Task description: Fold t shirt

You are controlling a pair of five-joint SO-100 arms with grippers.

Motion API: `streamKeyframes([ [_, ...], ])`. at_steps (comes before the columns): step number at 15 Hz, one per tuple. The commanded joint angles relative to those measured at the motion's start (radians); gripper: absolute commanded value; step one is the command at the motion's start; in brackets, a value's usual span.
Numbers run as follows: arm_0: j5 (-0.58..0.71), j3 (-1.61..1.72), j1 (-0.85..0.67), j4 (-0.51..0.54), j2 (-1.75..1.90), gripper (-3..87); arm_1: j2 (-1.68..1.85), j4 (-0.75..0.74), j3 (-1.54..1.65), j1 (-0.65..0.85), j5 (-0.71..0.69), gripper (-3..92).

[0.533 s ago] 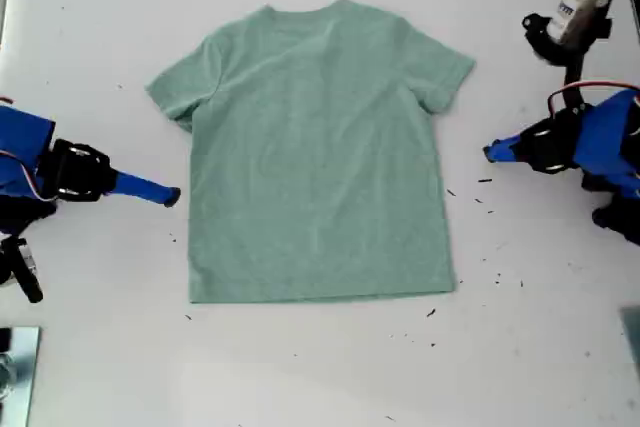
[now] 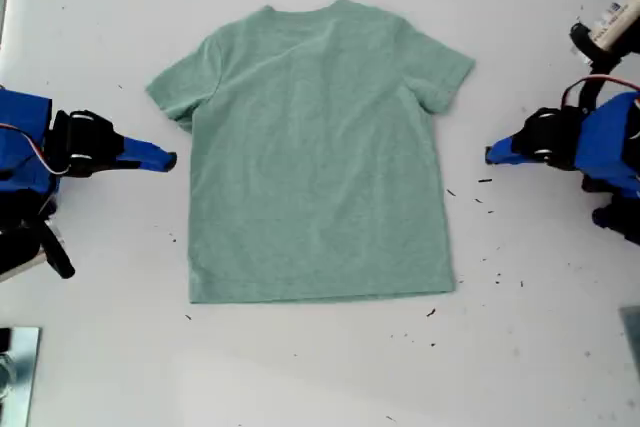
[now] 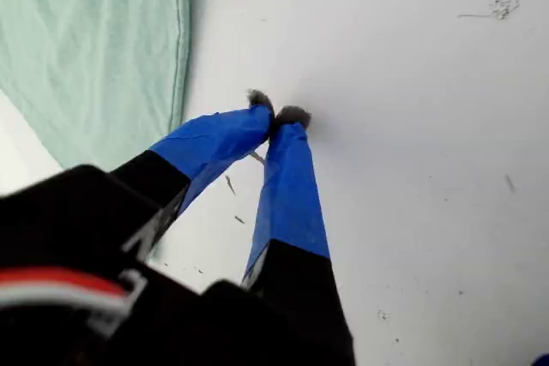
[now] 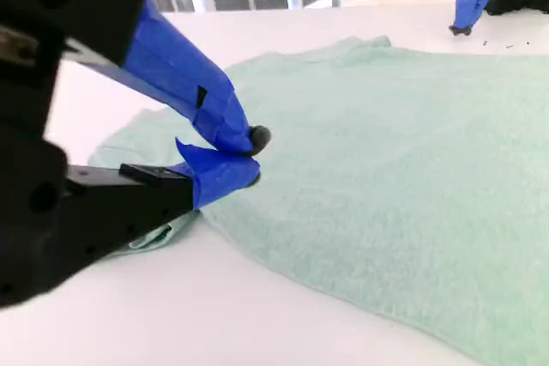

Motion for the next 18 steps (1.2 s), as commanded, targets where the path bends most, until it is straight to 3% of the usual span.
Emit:
streamKeyframes([
  [1, -0.043, -0.003, -0.028, 0.003, 0.008, 1.2, 0.014, -0.005, 0.04, -0.028, 0.023, 2.4],
  [5, -0.098, 0.0, 0.012, 0.009, 0.008, -0.1, 0.005, 0.015, -0.044, -0.08, 0.071, 2.4],
  [7, -0.1, 0.0, 0.018, 0.009, 0.008, -0.1, -0.364, 0.026, -0.477, 0.087, -0.167, 2.4],
  [8, -0.1, 0.0, 0.02, 0.009, 0.008, -0.1, -0.661, 0.107, -0.793, 0.21, -0.341, 2.3],
  [11, -0.1, -0.002, 0.015, 0.011, 0.008, -0.1, -1.253, 0.245, -1.463, 0.39, -0.781, 5.4],
  [12, -0.1, -0.002, 0.015, 0.011, 0.008, -0.1, -1.379, 0.233, -1.529, 0.41, -0.884, 17.3],
  [14, -0.103, -0.005, 0.031, 0.011, 0.008, -0.1, -1.473, 0.149, -1.482, 0.443, -0.963, 29.0],
  [18, -0.103, -0.003, 0.034, 0.011, 0.008, -0.1, -1.476, -0.123, -1.131, 0.56, -1.091, 29.6],
])
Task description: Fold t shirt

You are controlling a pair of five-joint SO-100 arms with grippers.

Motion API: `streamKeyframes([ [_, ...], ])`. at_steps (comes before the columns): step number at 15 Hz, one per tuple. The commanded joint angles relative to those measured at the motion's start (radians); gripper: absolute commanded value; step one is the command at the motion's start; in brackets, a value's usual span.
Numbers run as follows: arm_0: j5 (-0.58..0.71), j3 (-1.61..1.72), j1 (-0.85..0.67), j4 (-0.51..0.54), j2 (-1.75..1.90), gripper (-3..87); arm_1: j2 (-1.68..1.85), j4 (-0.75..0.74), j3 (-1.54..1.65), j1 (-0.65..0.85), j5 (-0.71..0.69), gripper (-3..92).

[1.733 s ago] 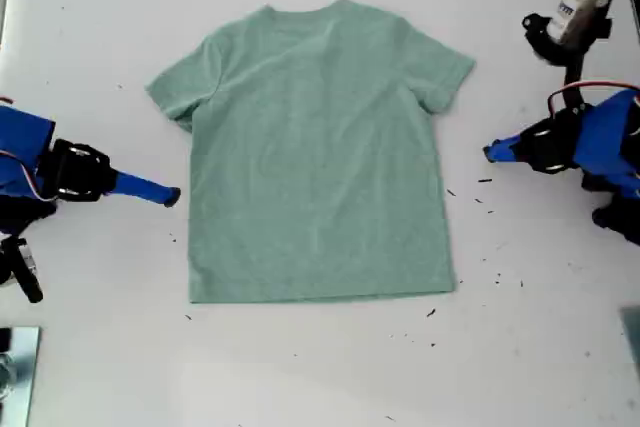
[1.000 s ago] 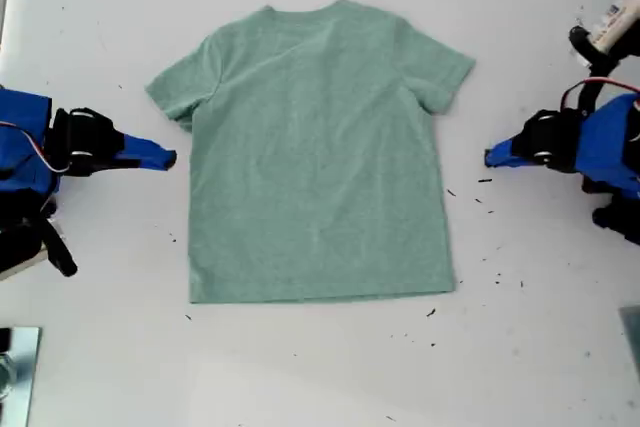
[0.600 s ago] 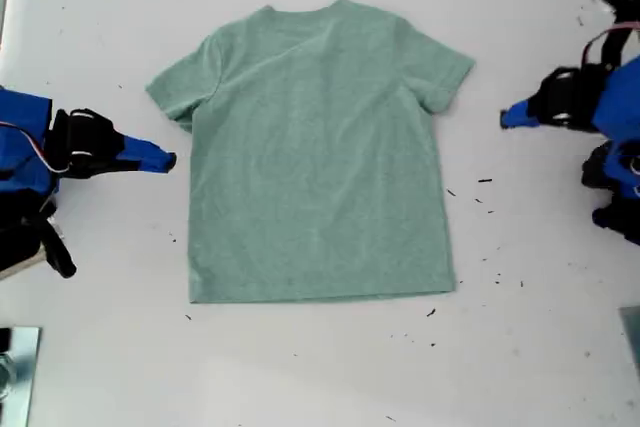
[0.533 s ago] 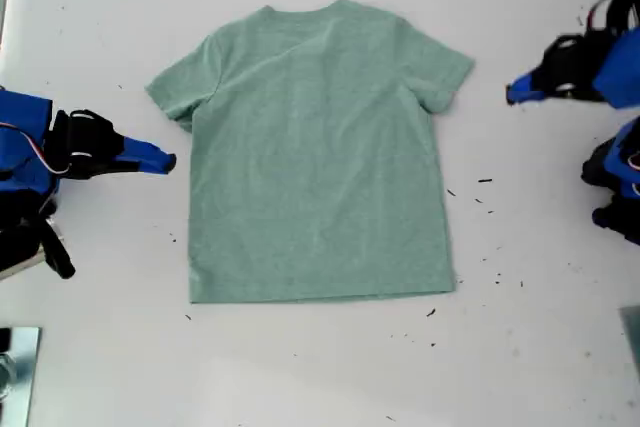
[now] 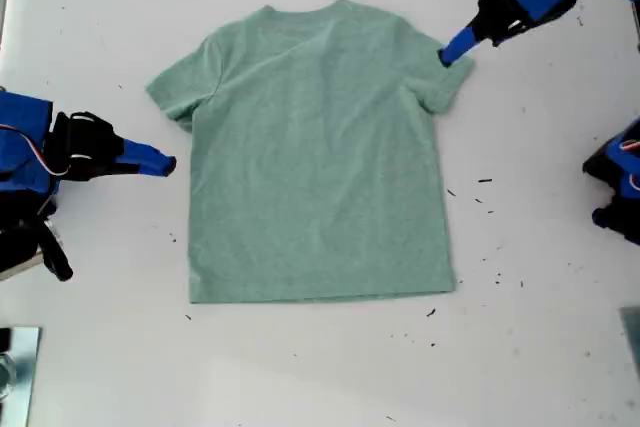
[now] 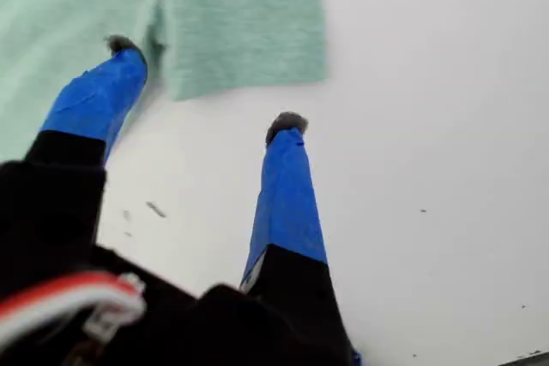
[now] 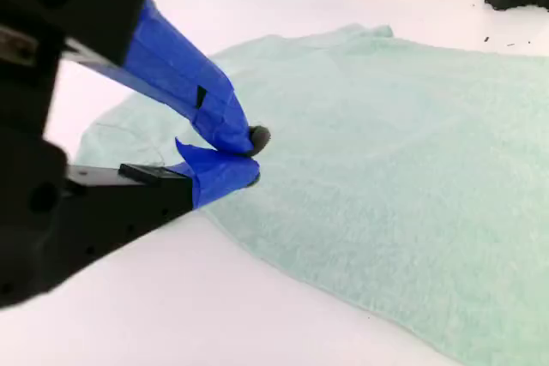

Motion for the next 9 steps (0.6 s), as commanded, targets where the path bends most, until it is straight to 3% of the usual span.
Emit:
streamKeyframes([
  [1, -0.017, 0.003, 0.012, 0.003, 0.006, -0.1, -0.011, -0.17, 0.137, 0.043, -0.066, 29.2],
  [5, -0.012, 0.003, 0.006, 0.002, 0.006, -0.1, -0.195, -0.431, 0.229, 0.054, -0.08, 26.2],
  [9, -0.012, 0.005, 0.011, 0.002, 0.006, -0.1, -0.202, -0.35, 0.144, 0.034, -0.077, 26.5],
])
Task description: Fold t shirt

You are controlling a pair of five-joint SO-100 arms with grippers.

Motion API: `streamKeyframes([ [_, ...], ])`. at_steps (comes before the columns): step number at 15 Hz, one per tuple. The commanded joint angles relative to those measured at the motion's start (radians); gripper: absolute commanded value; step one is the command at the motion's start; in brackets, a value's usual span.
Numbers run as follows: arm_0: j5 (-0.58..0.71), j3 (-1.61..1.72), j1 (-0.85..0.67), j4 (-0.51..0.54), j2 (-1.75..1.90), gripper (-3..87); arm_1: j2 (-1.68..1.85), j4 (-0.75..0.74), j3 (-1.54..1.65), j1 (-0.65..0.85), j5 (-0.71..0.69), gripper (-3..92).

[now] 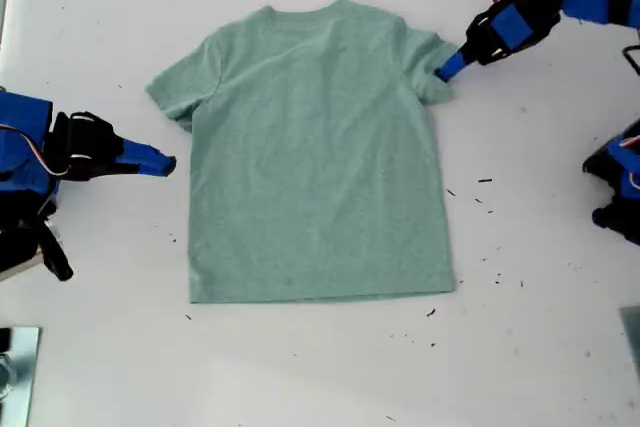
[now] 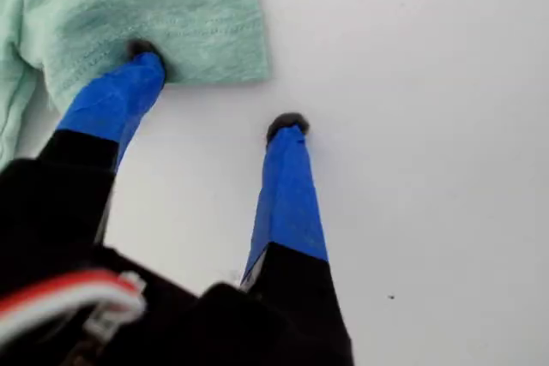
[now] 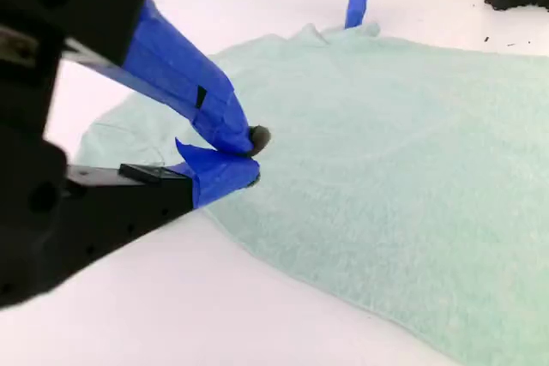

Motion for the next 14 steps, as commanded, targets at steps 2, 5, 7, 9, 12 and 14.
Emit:
streamKeyframes([
  [2, -0.012, 0.005, 0.014, 0.002, 0.006, -0.1, 0.08, 0.201, -0.124, -0.031, 0.006, 26.4],
  [5, -0.012, 0.005, 0.009, 0.002, 0.006, -0.1, 0.135, 0.517, -0.44, -0.087, 0.032, 26.5],
  [7, -0.009, 0.005, 0.0, 0.0, 0.006, -0.1, 0.098, 0.541, -0.535, -0.089, 0.041, 26.5],
  [9, -0.009, 0.005, 0.006, 0.0, 0.006, -0.1, 0.044, 0.479, -0.508, -0.08, 0.037, 26.5],
  [12, -0.008, 0.005, 0.006, 0.0, 0.006, -0.1, -0.086, 0.229, -0.316, -0.029, 0.009, 27.1],
  [14, -0.008, 0.006, 0.017, 0.0, 0.006, -0.1, -0.187, 0.132, -0.273, -0.012, 0.0, 26.5],
])
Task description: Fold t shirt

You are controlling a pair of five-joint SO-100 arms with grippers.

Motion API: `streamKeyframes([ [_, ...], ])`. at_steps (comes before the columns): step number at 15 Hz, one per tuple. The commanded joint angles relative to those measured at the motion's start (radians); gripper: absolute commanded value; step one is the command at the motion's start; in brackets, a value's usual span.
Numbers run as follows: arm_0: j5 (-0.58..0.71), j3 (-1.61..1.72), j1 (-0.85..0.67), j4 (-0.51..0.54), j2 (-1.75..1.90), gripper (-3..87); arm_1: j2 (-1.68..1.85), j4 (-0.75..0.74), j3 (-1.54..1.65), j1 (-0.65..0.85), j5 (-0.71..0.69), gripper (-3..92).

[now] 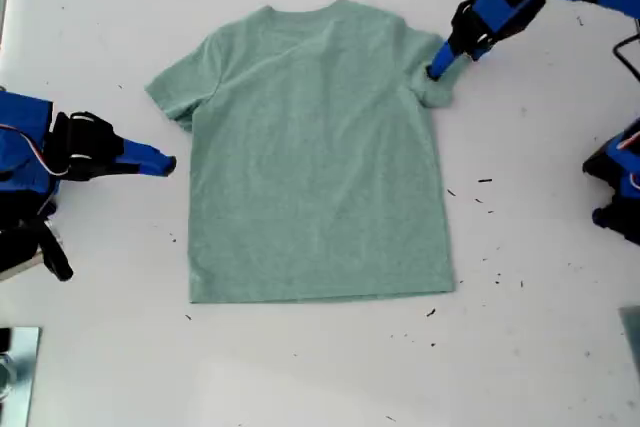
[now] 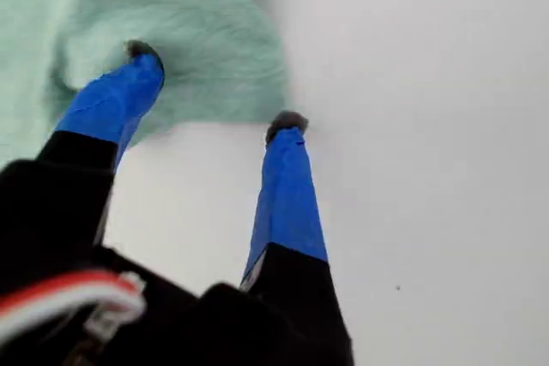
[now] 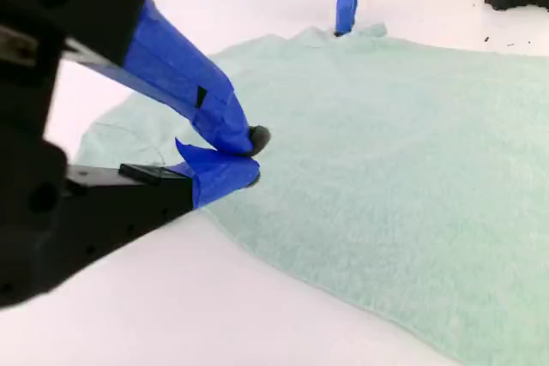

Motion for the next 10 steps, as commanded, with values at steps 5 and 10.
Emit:
streamKeyframes([
  [5, -0.009, 0.006, 0.031, 0.0, 0.005, -0.1, 0.02, 0.112, -0.08, -0.005, -0.017, -0.9],
  [10, -0.006, 0.006, 0.021, -0.002, 0.005, -0.1, 0.1, 0.325, -0.374, -0.121, 0.092, -1.5],
])
